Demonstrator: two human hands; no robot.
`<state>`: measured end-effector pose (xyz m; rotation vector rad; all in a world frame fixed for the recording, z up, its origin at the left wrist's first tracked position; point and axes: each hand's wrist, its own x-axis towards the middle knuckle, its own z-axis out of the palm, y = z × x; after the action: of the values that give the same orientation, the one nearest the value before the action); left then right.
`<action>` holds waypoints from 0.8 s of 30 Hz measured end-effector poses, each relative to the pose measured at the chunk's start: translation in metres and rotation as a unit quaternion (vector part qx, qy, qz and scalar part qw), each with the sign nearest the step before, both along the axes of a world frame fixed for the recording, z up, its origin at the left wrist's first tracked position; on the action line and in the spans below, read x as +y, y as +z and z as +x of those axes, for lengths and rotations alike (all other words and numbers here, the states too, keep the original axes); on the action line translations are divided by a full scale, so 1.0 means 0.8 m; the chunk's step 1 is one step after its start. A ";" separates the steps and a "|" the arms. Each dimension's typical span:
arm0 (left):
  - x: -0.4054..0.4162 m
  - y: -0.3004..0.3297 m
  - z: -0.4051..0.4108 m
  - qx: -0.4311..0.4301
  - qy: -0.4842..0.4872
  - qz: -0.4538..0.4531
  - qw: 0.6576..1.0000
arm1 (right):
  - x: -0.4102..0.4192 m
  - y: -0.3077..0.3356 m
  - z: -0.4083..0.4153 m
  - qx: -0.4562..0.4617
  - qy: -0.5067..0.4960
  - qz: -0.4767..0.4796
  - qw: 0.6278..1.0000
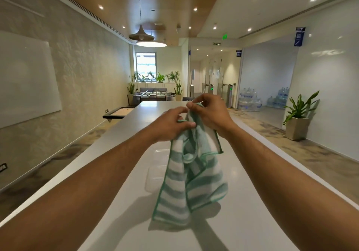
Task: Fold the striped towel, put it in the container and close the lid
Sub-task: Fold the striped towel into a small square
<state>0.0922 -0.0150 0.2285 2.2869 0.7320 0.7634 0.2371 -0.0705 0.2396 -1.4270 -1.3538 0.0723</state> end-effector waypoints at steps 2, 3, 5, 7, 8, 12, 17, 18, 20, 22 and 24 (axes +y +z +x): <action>-0.003 -0.003 0.004 0.000 -0.010 -0.001 1.000 | 0.001 -0.002 -0.002 0.026 0.017 -0.014 0.999; -0.002 -0.005 0.005 -0.005 -0.003 0.013 1.000 | 0.002 -0.004 -0.002 0.043 0.032 -0.027 0.998; 0.006 -0.007 0.005 -0.018 0.030 0.052 0.998 | -0.001 -0.006 0.001 0.069 0.073 -0.057 0.993; 0.014 -0.008 0.002 -0.031 0.063 0.070 0.995 | -0.007 -0.007 0.008 0.073 0.109 -0.096 0.987; 0.018 -0.008 0.001 -0.039 0.070 0.062 0.995 | -0.009 -0.007 0.014 0.075 0.118 -0.119 0.983; 0.032 -0.007 -0.007 -0.093 0.085 0.025 0.992 | -0.020 -0.015 0.041 0.041 0.108 -0.222 0.968; 0.048 -0.013 -0.016 -0.144 0.082 -0.025 0.986 | -0.019 -0.035 0.064 0.048 0.028 -0.090 0.994; 0.049 -0.014 -0.016 -0.144 0.078 -0.029 0.986 | -0.021 -0.036 0.064 0.058 0.024 -0.072 0.995; 0.052 -0.015 -0.016 -0.154 0.067 -0.045 0.985 | -0.022 -0.036 0.062 0.063 0.021 -0.063 0.996; 0.054 -0.013 -0.016 -0.175 0.057 -0.075 0.980 | -0.021 -0.035 0.060 0.076 0.019 -0.060 0.995; 0.056 -0.008 -0.018 -0.202 0.035 -0.114 0.972 | -0.022 -0.033 0.060 0.096 0.017 -0.045 0.994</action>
<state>0.0780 0.0295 0.2219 1.8288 0.6712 1.0778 0.2850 -0.0881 0.2134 -1.4334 -1.2286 0.2874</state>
